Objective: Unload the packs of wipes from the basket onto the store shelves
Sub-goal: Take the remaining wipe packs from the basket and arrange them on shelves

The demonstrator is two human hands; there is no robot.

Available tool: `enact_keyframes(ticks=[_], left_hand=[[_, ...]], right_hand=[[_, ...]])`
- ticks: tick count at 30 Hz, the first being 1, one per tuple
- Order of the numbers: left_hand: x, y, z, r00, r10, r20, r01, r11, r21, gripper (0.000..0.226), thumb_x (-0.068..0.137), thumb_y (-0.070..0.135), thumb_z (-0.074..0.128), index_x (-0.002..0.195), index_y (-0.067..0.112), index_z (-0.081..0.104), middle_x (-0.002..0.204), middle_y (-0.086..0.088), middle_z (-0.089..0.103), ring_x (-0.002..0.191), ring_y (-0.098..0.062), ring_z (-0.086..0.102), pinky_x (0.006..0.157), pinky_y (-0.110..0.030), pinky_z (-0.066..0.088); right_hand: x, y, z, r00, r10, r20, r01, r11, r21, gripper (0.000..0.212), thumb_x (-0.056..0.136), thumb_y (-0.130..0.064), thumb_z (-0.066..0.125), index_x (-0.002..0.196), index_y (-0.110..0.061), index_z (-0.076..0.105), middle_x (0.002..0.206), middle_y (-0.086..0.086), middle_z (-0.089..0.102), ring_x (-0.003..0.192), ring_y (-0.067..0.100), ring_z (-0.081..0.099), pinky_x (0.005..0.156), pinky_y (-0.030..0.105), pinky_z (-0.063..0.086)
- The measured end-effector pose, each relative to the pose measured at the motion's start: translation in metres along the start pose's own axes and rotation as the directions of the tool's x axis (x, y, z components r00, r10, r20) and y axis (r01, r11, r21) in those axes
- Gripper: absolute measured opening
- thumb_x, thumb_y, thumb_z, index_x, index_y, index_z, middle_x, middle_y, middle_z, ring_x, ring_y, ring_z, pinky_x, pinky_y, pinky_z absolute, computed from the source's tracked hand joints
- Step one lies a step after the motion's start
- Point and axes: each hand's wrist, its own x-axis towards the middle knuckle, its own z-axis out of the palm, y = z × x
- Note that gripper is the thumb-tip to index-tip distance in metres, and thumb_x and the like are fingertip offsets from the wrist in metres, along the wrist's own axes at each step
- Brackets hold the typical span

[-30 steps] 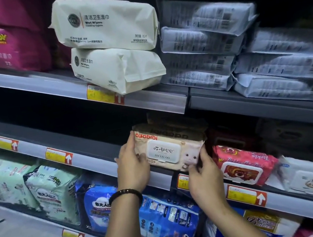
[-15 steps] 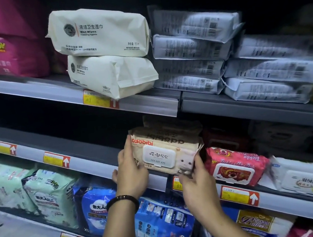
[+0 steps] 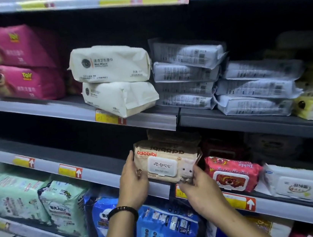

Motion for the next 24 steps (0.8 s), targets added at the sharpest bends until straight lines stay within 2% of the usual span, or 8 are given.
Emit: enact_keyframes(ticks=[4,6,10,14,16,19,22,24], left_hand=[[-0.033,0.039,-0.020,0.995,0.004,-0.096,-0.014,0.994,-0.105,0.052,0.098,0.005,0.066,0.130,0.043,0.053,0.134,0.010,0.065,0.114,0.005,0.064,0.094,-0.016,0.052],[-0.053,0.063,-0.035,0.991,0.004,-0.135,-0.028,0.984,-0.177,0.044,0.098,0.004,0.068,0.120,0.041,0.060,0.123,0.012,0.071,0.105,0.006,0.067,0.088,-0.018,0.056],[-0.038,0.120,-0.079,0.976,0.040,-0.214,-0.096,0.961,-0.258,0.036,0.096,0.013,0.074,0.125,0.029,0.061,0.124,0.008,0.066,0.101,-0.002,0.069,0.085,-0.025,0.056],[0.007,0.177,-0.131,0.970,0.056,-0.236,-0.119,0.958,-0.261,0.058,0.091,0.017,0.081,0.137,0.020,0.046,0.129,0.004,0.058,0.100,-0.011,0.067,0.088,-0.036,0.055],[0.031,0.195,-0.148,0.981,0.033,-0.192,-0.092,0.947,-0.307,0.071,0.092,0.012,0.080,0.146,0.017,0.034,0.126,0.007,0.058,0.094,-0.019,0.070,0.086,-0.041,0.058],[0.065,0.203,-0.163,0.994,-0.052,-0.091,0.020,0.946,-0.324,0.088,0.088,0.026,0.085,0.152,0.025,0.025,0.127,0.004,0.062,0.075,-0.026,0.073,0.074,-0.047,0.065],[0.092,0.196,-0.171,0.993,-0.108,-0.047,0.092,0.962,-0.256,0.099,0.073,0.050,0.092,0.148,0.028,0.032,0.131,-0.005,0.067,0.095,-0.034,0.076,0.076,-0.052,0.066],[0.099,0.197,-0.171,0.997,-0.073,-0.013,0.069,0.971,-0.228,0.082,0.076,0.049,0.090,0.140,0.019,0.049,0.119,-0.008,0.074,0.090,-0.029,0.074,0.072,-0.055,0.066]], right_hand=[[-0.015,-0.041,-0.025,0.998,-0.058,0.013,0.058,0.998,-0.010,0.048,0.098,-0.019,0.069,0.143,-0.028,0.055,0.126,-0.012,0.065,0.084,0.000,0.068,0.071,0.018,0.059],[-0.021,-0.072,-0.038,0.994,-0.106,0.001,0.106,0.994,0.006,0.039,0.096,-0.021,0.072,0.132,-0.032,0.062,0.116,-0.012,0.073,0.092,0.002,0.072,0.080,0.028,0.063],[-0.023,-0.130,-0.059,0.978,-0.206,-0.031,0.208,0.976,0.070,0.037,0.094,-0.023,0.075,0.128,-0.032,0.066,0.103,-0.017,0.069,0.088,-0.004,0.067,0.071,0.011,0.052],[-0.019,-0.177,-0.062,0.978,-0.208,0.004,0.205,0.966,0.156,0.057,0.088,-0.027,0.076,0.142,-0.033,0.058,0.123,-0.012,0.062,0.106,0.011,0.066,0.093,0.044,0.062],[-0.013,-0.194,-0.059,0.981,-0.190,0.041,0.177,0.960,0.216,0.072,0.084,-0.026,0.078,0.150,-0.033,0.050,0.121,-0.012,0.058,0.108,0.017,0.068,0.092,0.047,0.063],[-0.006,-0.211,-0.053,0.981,-0.158,0.109,0.115,0.939,0.324,0.089,0.082,-0.021,0.078,0.160,-0.034,0.037,0.112,-0.017,0.059,0.098,0.019,0.073,0.080,0.047,0.067],[0.000,-0.221,-0.040,0.982,-0.133,0.138,0.074,0.929,0.362,0.101,0.074,-0.028,0.078,0.163,-0.037,0.030,0.126,-0.007,0.064,0.092,0.024,0.076,0.078,0.052,0.067],[0.004,-0.226,-0.033,0.981,-0.119,0.151,0.055,0.926,0.373,0.106,0.070,-0.033,0.078,0.164,-0.037,0.029,0.132,-0.005,0.060,0.092,0.023,0.077,0.079,0.051,0.067]])
